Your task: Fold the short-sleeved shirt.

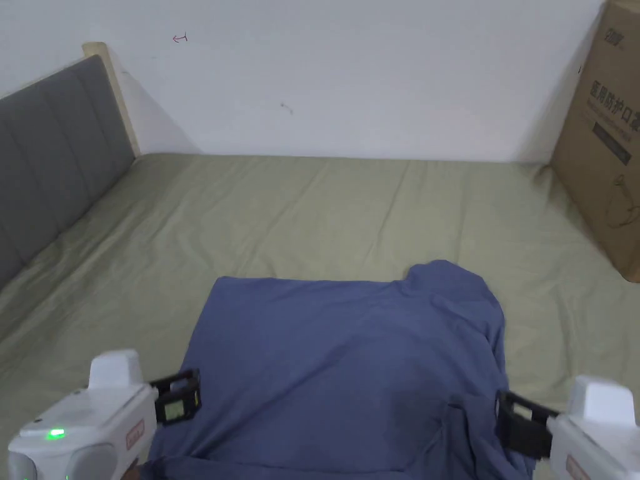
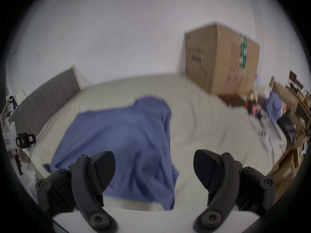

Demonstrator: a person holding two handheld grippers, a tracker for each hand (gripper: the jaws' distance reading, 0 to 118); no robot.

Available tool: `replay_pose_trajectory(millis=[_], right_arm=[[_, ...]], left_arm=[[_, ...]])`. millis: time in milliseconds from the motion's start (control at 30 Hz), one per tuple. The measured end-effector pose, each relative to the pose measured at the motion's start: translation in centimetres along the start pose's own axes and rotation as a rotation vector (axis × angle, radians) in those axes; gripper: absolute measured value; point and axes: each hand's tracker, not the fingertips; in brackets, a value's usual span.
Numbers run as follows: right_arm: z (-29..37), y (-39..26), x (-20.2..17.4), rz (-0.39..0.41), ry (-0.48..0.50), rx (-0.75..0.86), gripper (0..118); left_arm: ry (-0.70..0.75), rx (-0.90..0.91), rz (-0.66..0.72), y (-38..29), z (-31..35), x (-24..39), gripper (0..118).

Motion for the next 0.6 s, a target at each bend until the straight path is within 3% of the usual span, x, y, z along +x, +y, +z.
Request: replay_pose_trajectory(millis=[200,300,367,400,433,467,600], right_arm=[[3.3,5.4,-3.6,0.057,-0.019,0.259,97],[3.9,5.7,-4.5,0.091,-0.015,0.294,92],[4.1,5.6,-5.1,0.098,-0.013,0.296,72],[4.0,5.6,-5.0,0.103,-0.01,0.297,55],[4.0,5.5,-5.2,0.102,-0.014,0.301,25],[4.1,5.4,-5.4,0.106,-0.021,0.307,4],[4.2,5.4,-5.2,0.094,-0.018,0.327,0]], left_arm=[[-0.031,0.235,-0.032,5.3,2.9,3.4,106],[-0.053,0.303,-0.028,5.7,3.6,4.7,89],[-0.065,0.324,-0.036,5.4,3.6,5.2,49],[-0.07,0.329,-0.037,5.3,3.6,5.4,27],[-0.069,0.331,-0.048,5.0,3.6,5.7,6],[-0.071,0.327,-0.063,4.8,3.4,5.8,1],[-0.12,0.281,-0.061,4.1,2.9,5.5,0]])
